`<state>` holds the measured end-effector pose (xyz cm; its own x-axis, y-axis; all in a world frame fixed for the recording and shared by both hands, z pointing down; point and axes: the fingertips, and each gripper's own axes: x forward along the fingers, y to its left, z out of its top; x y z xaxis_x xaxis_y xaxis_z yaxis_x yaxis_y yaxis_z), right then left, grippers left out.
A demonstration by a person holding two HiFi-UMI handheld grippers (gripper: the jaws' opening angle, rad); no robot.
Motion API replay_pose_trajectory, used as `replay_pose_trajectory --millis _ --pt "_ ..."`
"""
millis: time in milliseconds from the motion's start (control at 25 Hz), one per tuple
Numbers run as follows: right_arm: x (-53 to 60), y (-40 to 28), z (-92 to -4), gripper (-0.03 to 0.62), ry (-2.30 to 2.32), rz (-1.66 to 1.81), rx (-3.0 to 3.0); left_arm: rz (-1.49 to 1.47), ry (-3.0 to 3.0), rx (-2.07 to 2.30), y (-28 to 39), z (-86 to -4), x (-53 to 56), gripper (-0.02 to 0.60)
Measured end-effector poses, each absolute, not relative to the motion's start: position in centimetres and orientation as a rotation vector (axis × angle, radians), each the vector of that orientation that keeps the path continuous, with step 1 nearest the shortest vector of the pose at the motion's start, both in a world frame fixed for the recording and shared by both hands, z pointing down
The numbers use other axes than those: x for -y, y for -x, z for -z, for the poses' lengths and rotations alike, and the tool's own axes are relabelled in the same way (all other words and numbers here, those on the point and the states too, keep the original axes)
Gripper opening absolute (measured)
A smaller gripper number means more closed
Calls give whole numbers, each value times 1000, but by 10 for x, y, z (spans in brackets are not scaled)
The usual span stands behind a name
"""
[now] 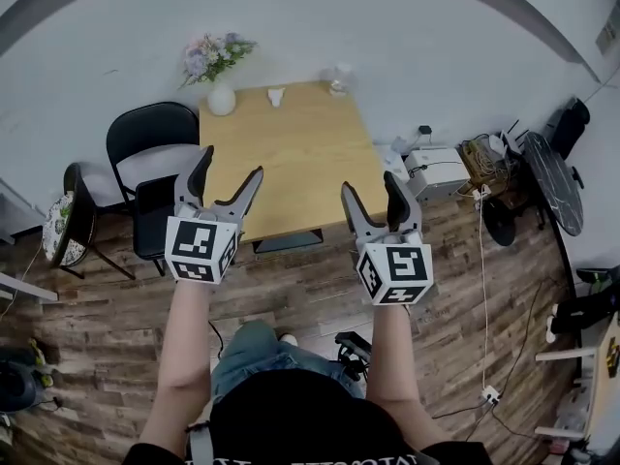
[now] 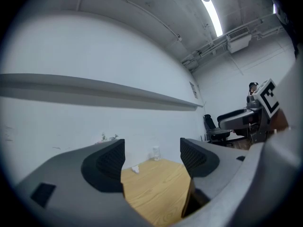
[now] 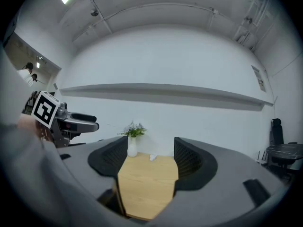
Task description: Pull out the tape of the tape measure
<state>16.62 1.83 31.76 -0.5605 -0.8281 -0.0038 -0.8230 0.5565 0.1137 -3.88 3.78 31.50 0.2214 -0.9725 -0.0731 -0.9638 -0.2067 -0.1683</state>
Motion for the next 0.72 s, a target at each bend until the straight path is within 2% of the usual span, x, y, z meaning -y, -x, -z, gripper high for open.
replay_pose_trajectory --millis 720 --pt "139 -100 -335 316 -1451 114 2642 114 2387 -1839 102 -327 130 351"
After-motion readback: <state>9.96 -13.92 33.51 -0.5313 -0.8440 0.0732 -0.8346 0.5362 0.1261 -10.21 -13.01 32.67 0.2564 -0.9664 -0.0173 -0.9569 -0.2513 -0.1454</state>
